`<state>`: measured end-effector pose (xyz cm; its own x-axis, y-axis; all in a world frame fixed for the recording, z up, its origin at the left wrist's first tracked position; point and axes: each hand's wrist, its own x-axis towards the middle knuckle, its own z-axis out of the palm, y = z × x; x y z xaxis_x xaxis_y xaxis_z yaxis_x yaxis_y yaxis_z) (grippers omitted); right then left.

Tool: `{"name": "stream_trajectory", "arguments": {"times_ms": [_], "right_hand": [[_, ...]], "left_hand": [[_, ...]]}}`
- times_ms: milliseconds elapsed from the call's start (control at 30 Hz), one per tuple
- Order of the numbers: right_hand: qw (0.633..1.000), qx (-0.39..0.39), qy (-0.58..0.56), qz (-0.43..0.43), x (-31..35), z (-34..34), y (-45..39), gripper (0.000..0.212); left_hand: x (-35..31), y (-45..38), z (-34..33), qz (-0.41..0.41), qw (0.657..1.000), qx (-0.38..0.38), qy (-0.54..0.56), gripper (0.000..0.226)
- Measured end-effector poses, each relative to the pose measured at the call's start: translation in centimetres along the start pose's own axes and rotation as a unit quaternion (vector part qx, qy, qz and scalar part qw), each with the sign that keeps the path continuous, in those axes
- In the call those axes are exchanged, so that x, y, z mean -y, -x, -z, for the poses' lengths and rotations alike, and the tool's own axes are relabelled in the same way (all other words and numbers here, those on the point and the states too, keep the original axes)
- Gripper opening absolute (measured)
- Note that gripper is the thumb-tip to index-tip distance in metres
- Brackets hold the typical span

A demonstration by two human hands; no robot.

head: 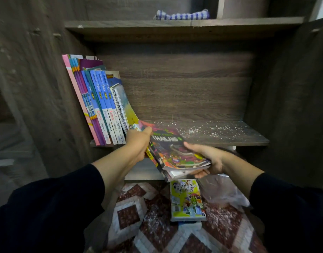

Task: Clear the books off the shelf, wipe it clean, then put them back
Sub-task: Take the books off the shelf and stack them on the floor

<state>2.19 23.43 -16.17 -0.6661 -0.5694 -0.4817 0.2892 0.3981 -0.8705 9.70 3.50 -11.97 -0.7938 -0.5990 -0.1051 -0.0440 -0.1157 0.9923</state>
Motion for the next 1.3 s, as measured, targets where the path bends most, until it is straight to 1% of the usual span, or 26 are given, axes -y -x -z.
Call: {"name": "stream_trajectory", "arguments": {"times_ms": [33,100,167,200,233,300,333,400,433,533,567,600,667,700,767,800,900,933,1000,1067,1133,1200,1267,1300], "right_hand": [[1.0,0.006,0.021,-0.008,-0.6,-0.3,0.2,0.051],[0.999,0.014,0.049,-0.02,-1.7,-0.9,0.5,0.046],[0.998,0.028,0.053,-0.032,-2.8,-1.4,0.7,0.049],[0.997,0.039,0.063,-0.033,-3.4,-1.6,0.7,0.057],[0.994,0.041,0.089,-0.037,-3.9,-1.7,0.7,0.07],[0.987,0.024,0.153,-0.048,-5.1,-2.0,0.3,0.096],[0.986,0.019,0.158,-0.054,-5.6,-2.3,0.3,0.101],[0.987,0.003,0.154,-0.054,-7.0,-2.7,-0.4,0.104],[0.987,-0.014,0.15,-0.05,-7.7,-2.8,-1.0,0.103],[0.993,-0.074,0.089,-0.025,-9.6,-2.9,-2.8,0.089],[0.993,-0.093,0.072,-0.016,-10.1,-2.9,-3.2,0.087],[0.993,-0.107,0.048,-0.01,-11.1,-2.6,-4.1,0.094],[0.992,-0.124,0.017,0.002,-14.8,-0.3,-8.6,0.116],[0.992,-0.124,0.005,0.007,-16.4,0.7,-10.4,0.119],[0.993,-0.114,-0.032,0.009,-17.8,1.7,-11.9,0.112],[0.991,-0.124,-0.043,0.006,-16.5,0.9,-10.7,0.104],[0.988,-0.127,-0.083,-0.006,-16.3,1.0,-11.3,0.07],[0.987,-0.137,-0.078,-0.017,-16.6,1.2,-11.7,0.066],[0.986,-0.152,-0.065,-0.025,-17.5,1.9,-13.1,0.068],[0.985,-0.159,-0.059,-0.019,-18.0,2.3,-13.8,0.051],[0.986,-0.169,0.004,-0.014,-18.1,2.5,-14.3,0.043],[0.98,-0.173,0.1,-0.015,-18.4,2.8,-15.1,0.044],[0.964,-0.169,0.198,-0.045,-18.3,3.4,-15.8,0.04],[0.951,-0.168,0.249,-0.071,-17.6,3.1,-15.4,0.036]], "left_hand": [[0.9,0.2,0.2,0.008,1.0,-0.004,-0.003,0.024],[2.8,0.2,0.7,0.028,0.999,-0.01,-0.013,0.036],[5.3,-0.9,1.0,0.053,0.998,-0.019,-0.029,0.049],[5.7,-0.1,1.2,0.068,0.996,-0.015,-0.047,0.05],[6.5,-0.3,1.2,0.079,0.995,-0.015,-0.055,0.044],[7.9,0.0,1.4,0.093,0.992,-0.006,-0.084,0.025],[8.6,0.0,1.5,0.106,0.99,-0.003,-0.097,0.019],[8.8,1.0,1.3,0.14,0.984,0.013,-0.105,0.013],[9.0,1.0,1.2,0.155,0.981,0.032,-0.111,0.014],[9.9,0.0,0.6,0.204,0.965,0.1,-0.132,0.019],[10.3,-0.5,0.5,0.207,0.961,0.116,-0.14,0.021],[11.0,-1.0,0.5,0.206,0.96,0.128,-0.143,0.022],[12.8,-2.4,0.0,0.216,0.95,0.154,-0.163,0.022],[13.8,-3.0,-0.4,0.221,0.947,0.165,-0.168,0.021],[15.3,-3.8,-1.2,0.239,0.938,0.182,-0.174,0.021],[15.8,-4.2,-1.6,0.252,0.932,0.188,-0.179,0.022],[17.4,-5.8,-3.1,0.281,0.922,0.198,-0.18,0.034],[17.8,-6.2,-3.5,0.283,0.922,0.197,-0.174,0.034],[19.1,-7.5,-4.3,0.285,0.923,0.2,-0.166,0.035],[20.3,-8.4,-5.2,0.285,0.924,0.193,-0.166,0.032],[21.4,-8.9,-5.7,0.285,0.925,0.189,-0.164,0.029],[21.7,-8.9,-6.1,0.295,0.915,0.208,-0.178,0.025],[22.0,-9.3,-6.5,0.303,0.905,0.227,-0.193,0.02],[22.2,-9.5,-6.7,0.303,0.903,0.231,-0.2,0.017]]}}
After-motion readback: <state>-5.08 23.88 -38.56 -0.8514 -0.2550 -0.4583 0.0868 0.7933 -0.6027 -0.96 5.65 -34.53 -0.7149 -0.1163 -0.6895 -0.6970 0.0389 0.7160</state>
